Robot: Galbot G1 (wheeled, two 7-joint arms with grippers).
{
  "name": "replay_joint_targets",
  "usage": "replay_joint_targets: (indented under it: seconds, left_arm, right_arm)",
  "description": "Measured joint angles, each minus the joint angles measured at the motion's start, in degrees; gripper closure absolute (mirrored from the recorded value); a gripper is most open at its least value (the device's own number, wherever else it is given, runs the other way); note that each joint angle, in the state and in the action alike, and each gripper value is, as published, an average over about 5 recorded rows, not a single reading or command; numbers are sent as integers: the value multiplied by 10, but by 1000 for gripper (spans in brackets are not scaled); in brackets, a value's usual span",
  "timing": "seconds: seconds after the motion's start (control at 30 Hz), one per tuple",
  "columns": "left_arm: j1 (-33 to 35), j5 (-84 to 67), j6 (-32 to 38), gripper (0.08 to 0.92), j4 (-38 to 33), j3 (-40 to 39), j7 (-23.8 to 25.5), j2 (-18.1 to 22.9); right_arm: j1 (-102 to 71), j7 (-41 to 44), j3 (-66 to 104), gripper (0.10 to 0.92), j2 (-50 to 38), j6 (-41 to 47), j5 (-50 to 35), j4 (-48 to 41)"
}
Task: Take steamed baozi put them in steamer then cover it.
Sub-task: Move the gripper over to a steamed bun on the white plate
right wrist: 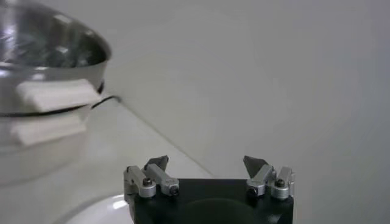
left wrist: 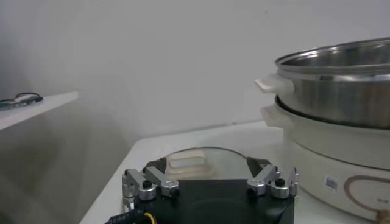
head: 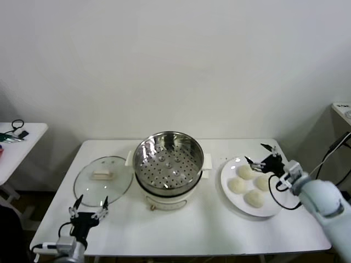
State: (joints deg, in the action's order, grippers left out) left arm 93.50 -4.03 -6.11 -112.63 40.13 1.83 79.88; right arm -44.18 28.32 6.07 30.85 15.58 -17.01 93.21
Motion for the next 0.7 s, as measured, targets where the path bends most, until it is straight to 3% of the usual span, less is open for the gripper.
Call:
replay_joint_targets:
  seconds: [0.37, 0.7]
  left_arm:
    - [-7, 10, 8, 177, 14, -13, 0, 7]
    - [-7, 17, 8, 177, 13, -11, 2, 8]
  right_arm:
    - [388, 224, -396, 203, -25, -39, 29, -136]
    - [585, 310, -660, 203, 61, -56, 46, -267]
